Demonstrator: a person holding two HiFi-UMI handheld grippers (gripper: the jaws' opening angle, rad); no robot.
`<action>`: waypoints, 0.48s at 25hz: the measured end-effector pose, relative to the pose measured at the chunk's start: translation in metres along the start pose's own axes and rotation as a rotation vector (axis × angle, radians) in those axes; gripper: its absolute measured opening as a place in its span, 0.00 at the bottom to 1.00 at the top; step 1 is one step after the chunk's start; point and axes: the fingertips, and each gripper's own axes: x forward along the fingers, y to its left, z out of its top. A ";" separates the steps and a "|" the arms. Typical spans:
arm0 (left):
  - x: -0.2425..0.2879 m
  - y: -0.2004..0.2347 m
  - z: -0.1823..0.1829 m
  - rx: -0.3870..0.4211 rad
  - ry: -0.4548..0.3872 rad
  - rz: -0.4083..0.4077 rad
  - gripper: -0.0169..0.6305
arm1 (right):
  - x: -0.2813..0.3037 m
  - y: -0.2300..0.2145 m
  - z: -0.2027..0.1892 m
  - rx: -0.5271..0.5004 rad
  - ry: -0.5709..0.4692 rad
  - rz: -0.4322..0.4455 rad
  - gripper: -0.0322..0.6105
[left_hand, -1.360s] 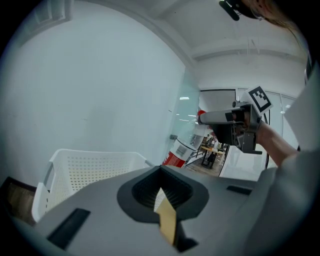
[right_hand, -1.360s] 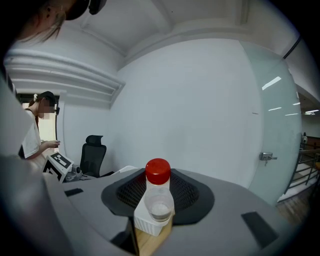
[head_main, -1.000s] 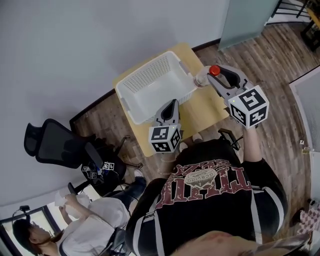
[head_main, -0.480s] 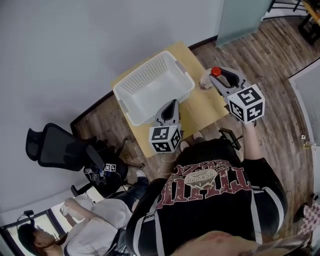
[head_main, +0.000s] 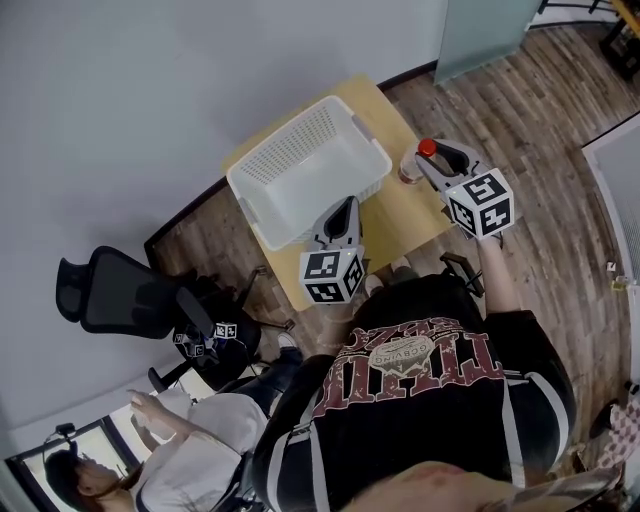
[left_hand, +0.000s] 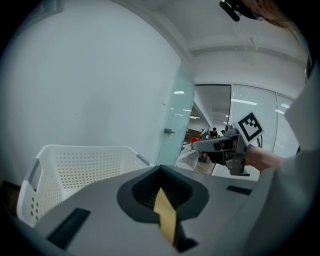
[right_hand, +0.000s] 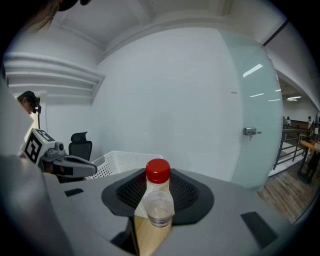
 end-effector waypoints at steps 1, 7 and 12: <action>0.000 0.000 -0.001 0.001 0.001 -0.001 0.08 | 0.002 0.000 -0.004 0.003 0.004 -0.001 0.29; 0.004 0.002 -0.003 0.004 0.010 -0.006 0.08 | 0.017 -0.002 -0.030 0.004 0.041 -0.012 0.29; 0.004 0.001 -0.010 0.003 0.023 -0.005 0.08 | 0.025 -0.006 -0.054 0.020 0.073 -0.021 0.29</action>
